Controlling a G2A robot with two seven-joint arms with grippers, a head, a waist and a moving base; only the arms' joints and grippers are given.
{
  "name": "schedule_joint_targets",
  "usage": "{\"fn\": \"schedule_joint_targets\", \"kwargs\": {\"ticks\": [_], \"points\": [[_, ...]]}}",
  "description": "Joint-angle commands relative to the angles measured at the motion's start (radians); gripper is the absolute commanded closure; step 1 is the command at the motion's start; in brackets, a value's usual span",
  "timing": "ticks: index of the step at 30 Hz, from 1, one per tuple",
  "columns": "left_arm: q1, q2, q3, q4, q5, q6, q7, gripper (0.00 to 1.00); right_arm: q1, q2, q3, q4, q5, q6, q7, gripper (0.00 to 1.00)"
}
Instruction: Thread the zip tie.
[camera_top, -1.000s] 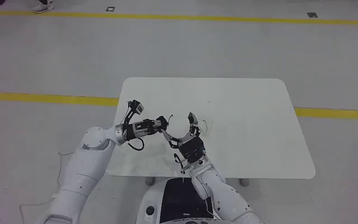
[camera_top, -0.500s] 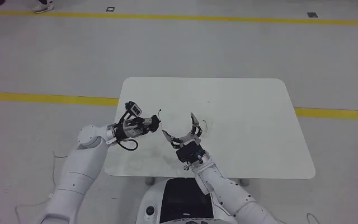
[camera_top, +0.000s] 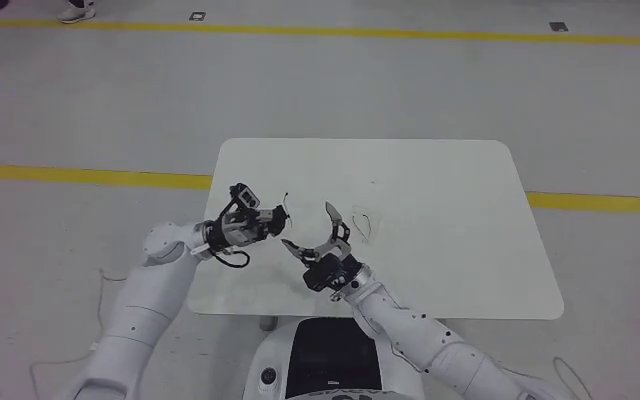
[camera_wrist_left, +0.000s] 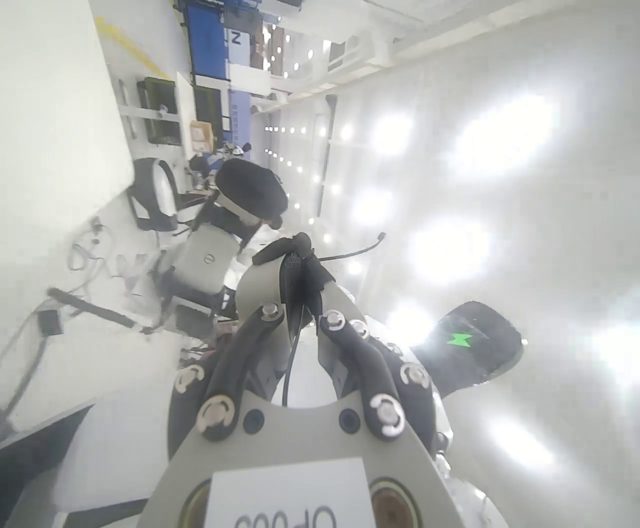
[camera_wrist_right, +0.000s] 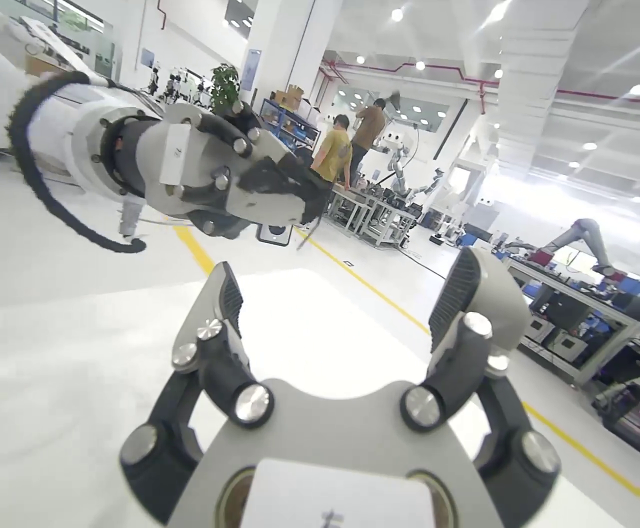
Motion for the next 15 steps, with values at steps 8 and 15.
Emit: {"fn": "schedule_joint_targets", "kwargs": {"ticks": [8,15], "points": [[-0.046,-0.003,0.046,0.111,-0.135,0.129,-0.002,1.00,-0.008,-0.001,0.029,0.009,0.000,0.000,-0.027,0.00],[-0.058,-0.002,0.046,0.122,-0.117,0.109,0.005,1.00,-0.007,-0.001,0.030,0.010,0.000,0.000,-0.022,0.00]]}}
